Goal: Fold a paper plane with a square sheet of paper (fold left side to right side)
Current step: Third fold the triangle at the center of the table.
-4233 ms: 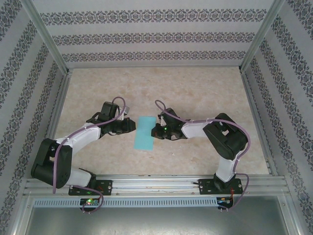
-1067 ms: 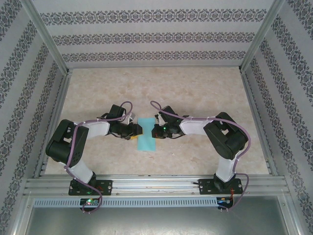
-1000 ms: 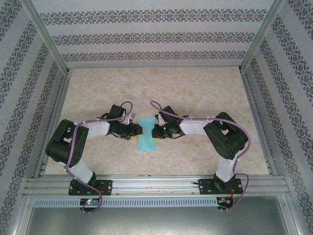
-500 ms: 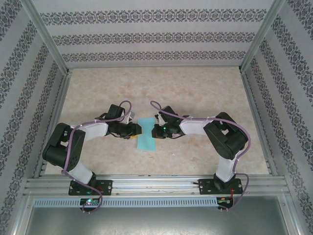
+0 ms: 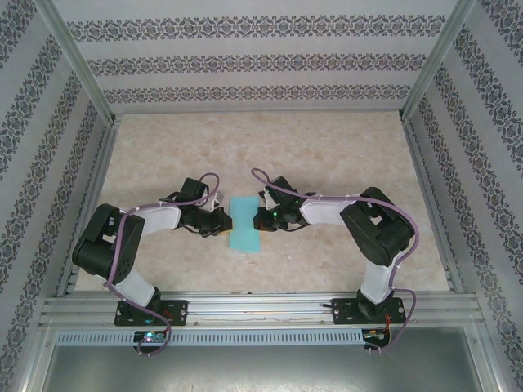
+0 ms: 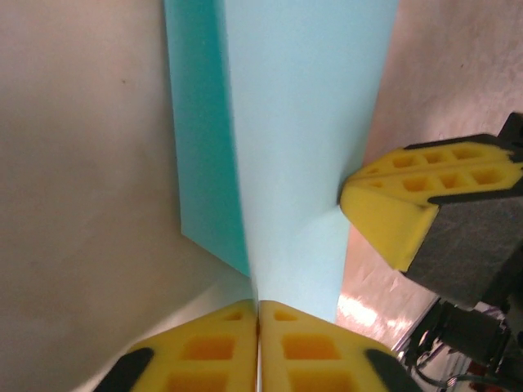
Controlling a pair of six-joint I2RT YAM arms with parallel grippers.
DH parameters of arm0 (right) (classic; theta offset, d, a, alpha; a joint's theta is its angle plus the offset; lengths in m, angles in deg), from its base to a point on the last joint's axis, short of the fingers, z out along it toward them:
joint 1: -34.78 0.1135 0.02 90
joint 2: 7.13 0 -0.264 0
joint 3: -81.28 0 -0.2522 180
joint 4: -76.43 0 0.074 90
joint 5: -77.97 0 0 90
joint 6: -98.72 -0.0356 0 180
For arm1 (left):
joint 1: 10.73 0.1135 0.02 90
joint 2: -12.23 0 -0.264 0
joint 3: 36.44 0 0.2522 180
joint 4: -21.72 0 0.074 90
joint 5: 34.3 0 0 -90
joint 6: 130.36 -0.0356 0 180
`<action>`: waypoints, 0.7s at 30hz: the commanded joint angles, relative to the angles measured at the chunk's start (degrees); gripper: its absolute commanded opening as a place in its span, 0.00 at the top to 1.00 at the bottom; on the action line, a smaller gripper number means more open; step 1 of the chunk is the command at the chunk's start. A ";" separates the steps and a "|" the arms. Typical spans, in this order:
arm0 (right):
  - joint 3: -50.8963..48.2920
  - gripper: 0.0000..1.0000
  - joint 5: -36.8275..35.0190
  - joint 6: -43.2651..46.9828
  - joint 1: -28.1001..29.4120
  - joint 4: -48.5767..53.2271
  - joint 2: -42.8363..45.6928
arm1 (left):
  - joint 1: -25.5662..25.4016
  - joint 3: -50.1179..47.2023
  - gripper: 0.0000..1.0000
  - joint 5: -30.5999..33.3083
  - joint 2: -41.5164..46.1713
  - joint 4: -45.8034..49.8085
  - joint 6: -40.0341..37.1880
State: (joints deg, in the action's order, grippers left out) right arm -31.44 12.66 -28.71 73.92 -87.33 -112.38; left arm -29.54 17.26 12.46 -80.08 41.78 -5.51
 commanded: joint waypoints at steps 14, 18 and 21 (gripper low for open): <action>-4.30 0.55 -13.64 11.89 0.91 5.38 18.97 | -0.66 -2.47 1.00 -0.69 2.82 -0.76 13.16; -9.17 0.47 -21.63 16.89 7.56 4.95 25.72 | -0.71 -4.11 1.00 -0.95 3.87 -3.78 16.94; -11.97 0.44 -28.59 20.14 15.02 4.14 28.30 | -0.70 -4.50 1.00 -1.97 3.52 -4.92 18.31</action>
State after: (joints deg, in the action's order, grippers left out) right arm -40.56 -6.77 -14.15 83.95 -83.40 -85.30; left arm -29.54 13.55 12.11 -77.48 39.53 9.12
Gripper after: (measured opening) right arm 0.558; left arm 0.045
